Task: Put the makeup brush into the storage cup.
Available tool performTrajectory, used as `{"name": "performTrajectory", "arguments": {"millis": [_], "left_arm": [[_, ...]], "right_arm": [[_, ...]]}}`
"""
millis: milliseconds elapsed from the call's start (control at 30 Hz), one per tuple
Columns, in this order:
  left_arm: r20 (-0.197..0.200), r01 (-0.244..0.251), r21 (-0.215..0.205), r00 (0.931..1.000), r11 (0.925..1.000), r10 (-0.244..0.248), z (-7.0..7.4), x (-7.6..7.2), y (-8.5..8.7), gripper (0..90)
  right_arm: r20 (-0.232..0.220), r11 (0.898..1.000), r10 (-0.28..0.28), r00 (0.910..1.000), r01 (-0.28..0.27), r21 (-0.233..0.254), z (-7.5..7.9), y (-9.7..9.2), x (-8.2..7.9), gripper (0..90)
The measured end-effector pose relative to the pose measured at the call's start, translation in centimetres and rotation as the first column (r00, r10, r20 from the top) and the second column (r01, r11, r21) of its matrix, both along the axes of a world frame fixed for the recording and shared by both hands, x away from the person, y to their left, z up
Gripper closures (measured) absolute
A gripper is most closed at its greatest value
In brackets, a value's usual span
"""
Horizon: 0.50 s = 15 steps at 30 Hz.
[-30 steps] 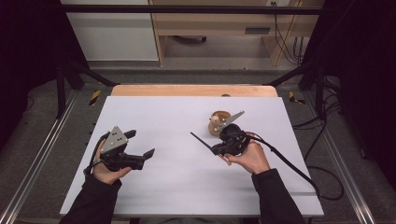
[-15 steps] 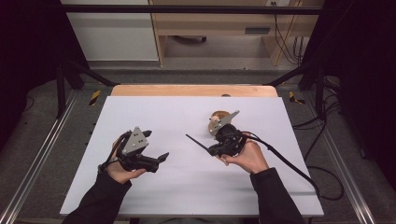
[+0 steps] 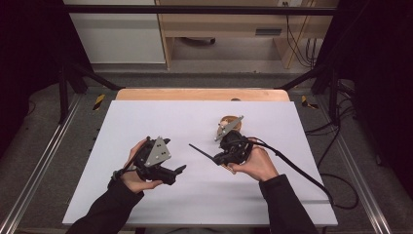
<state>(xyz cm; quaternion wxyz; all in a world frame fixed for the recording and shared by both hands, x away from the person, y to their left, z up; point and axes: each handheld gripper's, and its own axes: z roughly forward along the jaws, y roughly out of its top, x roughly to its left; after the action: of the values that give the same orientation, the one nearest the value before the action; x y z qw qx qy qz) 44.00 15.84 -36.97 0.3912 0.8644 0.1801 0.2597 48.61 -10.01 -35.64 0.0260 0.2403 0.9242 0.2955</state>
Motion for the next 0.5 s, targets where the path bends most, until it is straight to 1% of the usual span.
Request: {"name": "performTrajectory", "arguments": {"millis": [133,200,233,267,300,367,400,500], "left_arm": [[0.017,0.026,0.026,0.9995,0.9993,-0.026,0.0,-0.2,-0.7,7.6],[0.022,0.036,0.048,0.9991,0.9982,-0.037,-0.1,-0.3,-1.0,7.5],[0.023,0.047,0.059,0.9986,0.9971,-0.048,-0.2,-0.4,-1.1,7.5],[0.034,0.057,0.081,0.9976,0.9951,-0.06,-0.4,-0.4,-1.5,7.4],[0.034,0.057,0.081,0.9976,0.9951,-0.06,-0.4,-0.4,-1.5,7.4],[0.032,0.063,0.094,0.9973,0.9936,-0.067,-0.5,-0.5,-1.8,7.4],[0.038,0.068,0.107,0.9967,0.9919,-0.072,-0.5,-0.5,-1.9,7.4],[0.043,0.071,0.125,0.9961,0.9895,-0.077,-0.8,-0.6,-2.3,7.3]], "right_arm": [[-0.007,1.0,0.011,0.9999,-0.011,0.002,-0.1,0.3,-0.1,83.5],[-0.018,1.0,0.023,0.9996,-0.023,-0.012,-0.2,0.5,-0.2,83.5],[-0.018,1.0,0.023,0.9996,-0.023,-0.012,-0.2,0.5,-0.2,83.5],[-0.016,1.0,0.028,0.9995,-0.028,-0.014,-0.3,0.5,-0.1,83.4],[-0.016,1.0,0.028,0.9995,-0.028,-0.014,-0.3,0.5,-0.1,83.4],[-0.021,0.999,0.033,0.9992,-0.034,-0.013,-0.4,0.6,-0.1,83.4],[-0.024,0.999,0.032,0.9992,-0.033,-0.012,-0.4,0.6,-0.2,83.4],[-0.034,0.999,0.043,0.9985,-0.044,-0.017,-0.7,0.8,-0.2,83.5]]}}
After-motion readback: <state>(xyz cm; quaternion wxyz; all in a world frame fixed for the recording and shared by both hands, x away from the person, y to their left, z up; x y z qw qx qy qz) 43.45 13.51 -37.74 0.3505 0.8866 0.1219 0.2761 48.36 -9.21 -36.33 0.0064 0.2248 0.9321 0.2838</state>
